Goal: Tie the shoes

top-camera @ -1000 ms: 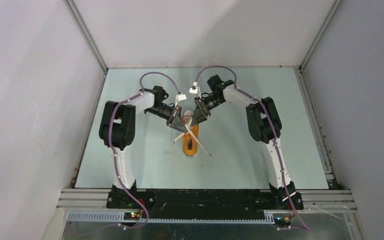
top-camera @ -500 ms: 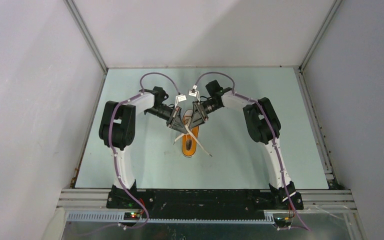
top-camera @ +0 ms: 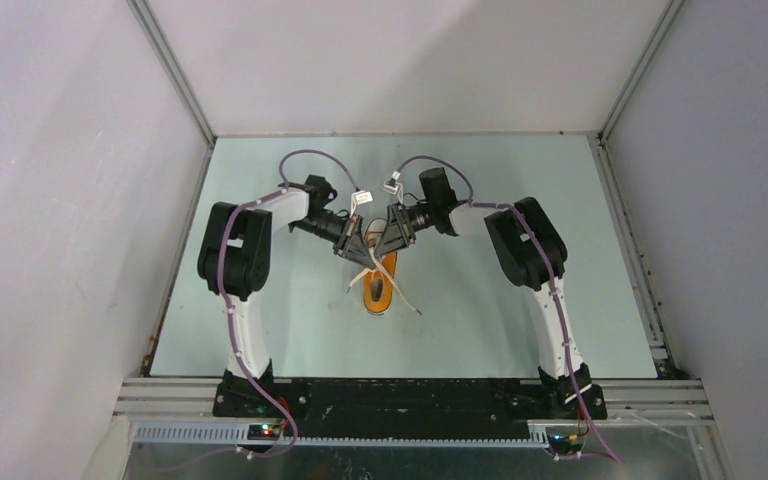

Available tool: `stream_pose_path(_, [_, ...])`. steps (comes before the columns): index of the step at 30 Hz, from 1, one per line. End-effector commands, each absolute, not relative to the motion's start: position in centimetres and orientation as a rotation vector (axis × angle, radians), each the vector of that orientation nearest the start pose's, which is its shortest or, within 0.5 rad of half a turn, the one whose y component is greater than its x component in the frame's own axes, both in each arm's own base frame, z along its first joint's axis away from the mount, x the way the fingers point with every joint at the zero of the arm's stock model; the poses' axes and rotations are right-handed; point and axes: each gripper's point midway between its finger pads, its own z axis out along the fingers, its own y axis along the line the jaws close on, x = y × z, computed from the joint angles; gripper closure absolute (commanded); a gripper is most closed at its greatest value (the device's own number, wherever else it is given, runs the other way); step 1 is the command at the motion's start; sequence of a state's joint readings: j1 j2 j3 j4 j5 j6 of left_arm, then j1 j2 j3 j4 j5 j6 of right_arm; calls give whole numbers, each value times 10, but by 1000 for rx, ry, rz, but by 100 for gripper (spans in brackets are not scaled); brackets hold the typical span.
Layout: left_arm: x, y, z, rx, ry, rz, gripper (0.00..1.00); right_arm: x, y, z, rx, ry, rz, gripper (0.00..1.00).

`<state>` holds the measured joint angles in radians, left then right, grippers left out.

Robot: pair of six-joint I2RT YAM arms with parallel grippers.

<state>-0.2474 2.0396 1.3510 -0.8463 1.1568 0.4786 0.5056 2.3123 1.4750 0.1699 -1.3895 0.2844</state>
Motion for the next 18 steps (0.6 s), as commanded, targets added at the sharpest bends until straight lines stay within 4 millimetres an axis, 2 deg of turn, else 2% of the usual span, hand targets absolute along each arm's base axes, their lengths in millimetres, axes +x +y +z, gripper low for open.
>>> stream_pose_path(1, [293,-231,99,947,2266,-1582,96,319,389,109,-1096,1828,1959,62])
stream_pose_path(11, [293,-224,96,956,2295,-1517,90,319,387,109,-1077,1866,1938,92])
stream_pose_path(14, [297,-224,95,955,2301,-1499,89,319,385,110,-1080,1868,1926,91])
stream_pose_path(17, [299,-224,94,949,2303,-1495,89,318,382,113,-1087,1864,1928,76])
stream_pose_path(18, [299,-224,94,948,2304,-1493,89,318,380,113,-1084,1871,1931,75])
